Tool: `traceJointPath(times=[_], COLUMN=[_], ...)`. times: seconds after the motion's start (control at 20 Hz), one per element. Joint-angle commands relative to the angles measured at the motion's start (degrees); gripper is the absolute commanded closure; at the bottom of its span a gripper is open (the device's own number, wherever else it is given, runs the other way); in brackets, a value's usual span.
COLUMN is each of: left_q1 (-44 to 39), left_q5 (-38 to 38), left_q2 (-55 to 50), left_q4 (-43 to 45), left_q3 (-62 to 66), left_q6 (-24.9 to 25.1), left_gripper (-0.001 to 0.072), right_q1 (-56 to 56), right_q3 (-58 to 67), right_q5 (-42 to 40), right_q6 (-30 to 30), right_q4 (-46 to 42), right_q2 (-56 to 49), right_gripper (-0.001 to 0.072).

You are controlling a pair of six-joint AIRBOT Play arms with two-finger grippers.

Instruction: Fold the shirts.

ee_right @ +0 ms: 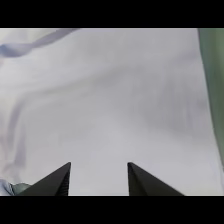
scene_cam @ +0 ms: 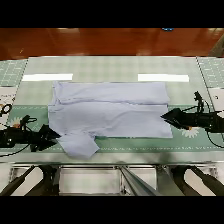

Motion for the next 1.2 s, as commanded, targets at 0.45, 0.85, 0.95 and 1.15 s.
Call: traceJointPath(times=[0.45,0.85,0.95,1.15], left_q1=[-10.95,-10.95,-10.95,-10.95], left_q5=[8.31,8.33,8.33,8.37], left_q2=[-7.04,-7.02,-7.02,-7.02], left_q4=[-6.95,-7.04,-7.23,-7.23], left_q3=[-0.72,-0.72,-0.72,-0.72], left_q6=[3.21,3.21,3.21,3.21], left_gripper=[0.0689,0.0689,0.0689,0.0689], right_q1=[-14.4,-13.57,-13.57,-13.6], right_q3=[-1.75,-6.67,-6.67,-6.27], right_q5=[8.15,6.05,5.9,5.66], right_q6=[5.14,9.62,9.7,9.25], right_q4=[-10.86,-18.16,-18.08,-17.64], right_q2=[0.17,0.11,0.11,0.09], right_gripper=[0.0296,0.0296,0.0296,0.0296])
